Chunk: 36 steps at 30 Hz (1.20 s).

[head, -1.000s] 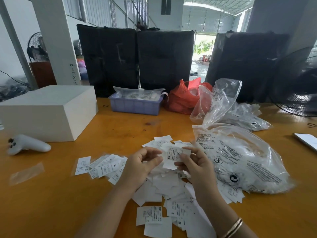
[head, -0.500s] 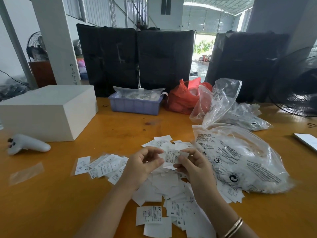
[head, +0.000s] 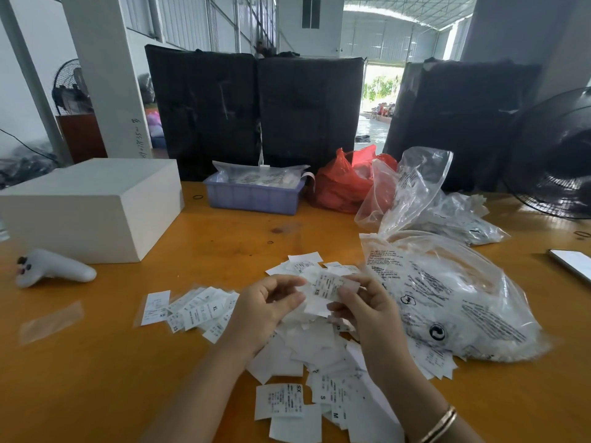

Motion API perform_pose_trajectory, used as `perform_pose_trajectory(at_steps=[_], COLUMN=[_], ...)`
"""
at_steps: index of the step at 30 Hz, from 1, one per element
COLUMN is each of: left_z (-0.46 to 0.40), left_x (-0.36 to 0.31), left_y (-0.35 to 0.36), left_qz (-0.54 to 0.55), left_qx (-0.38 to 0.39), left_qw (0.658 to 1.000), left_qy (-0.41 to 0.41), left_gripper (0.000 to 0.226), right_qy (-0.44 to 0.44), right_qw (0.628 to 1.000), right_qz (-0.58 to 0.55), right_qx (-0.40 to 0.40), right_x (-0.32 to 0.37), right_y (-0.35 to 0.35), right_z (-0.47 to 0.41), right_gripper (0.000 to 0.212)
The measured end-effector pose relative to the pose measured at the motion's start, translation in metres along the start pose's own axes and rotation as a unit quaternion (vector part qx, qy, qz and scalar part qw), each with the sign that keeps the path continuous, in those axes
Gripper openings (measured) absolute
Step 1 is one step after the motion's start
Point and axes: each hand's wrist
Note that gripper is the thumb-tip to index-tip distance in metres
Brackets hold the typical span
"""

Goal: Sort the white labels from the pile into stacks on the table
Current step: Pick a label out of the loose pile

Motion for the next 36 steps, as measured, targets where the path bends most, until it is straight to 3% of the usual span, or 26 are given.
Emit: perform_pose_trajectory(at_steps=[4, 11, 20, 29, 36], left_z=[0.0021, 0.0051, 0.0062, 0.0035, 0.0043], left_x=[-0.001, -0.0037, -0.0061, -0.0017, -0.0016], left_y=[0.0009, 0.0015, 0.0014, -0.0012, -0.0015], left_qz=[-0.013, -0.069, -0.055, -0.066, -0.113], left_qx=[0.002, -0.017, -0.03, -0.048, -0.058], left_qw=[1.0, 0.997, 0.998, 0.996, 0.99], left_qy=[0.007, 0.03, 0.029, 0.038, 0.068], left_gripper=[0.027, 0.011, 0.006, 0.02, 0.024], right_qy=[0.013, -0.039, -0.089, -0.081, -0.068], right_qw=[0.998, 0.999, 0.993, 0.988, 0.995], right_qz=[-0.057, 0.006, 0.072, 0.131, 0.068], right_qx=[-0.01, 0.007, 0.017, 0.032, 0.003], right_x=[0.0029, 0.0049, 0.0028, -0.0024, 0.0039], right_y=[-0.0007, 0.0037, 0.0003, 0.0025, 0.0027], right_z=[0.0011, 0.0037, 0.0036, 0.0042, 0.0047], right_gripper=[0.008, 0.009, 0.012, 0.014, 0.012])
Point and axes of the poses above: each hand's wrist, its own z-axis away from the middle knuckle, its own y-axis out of the palm, x = y × z, and after that the axes turned 9 degrees about -y, right-handed
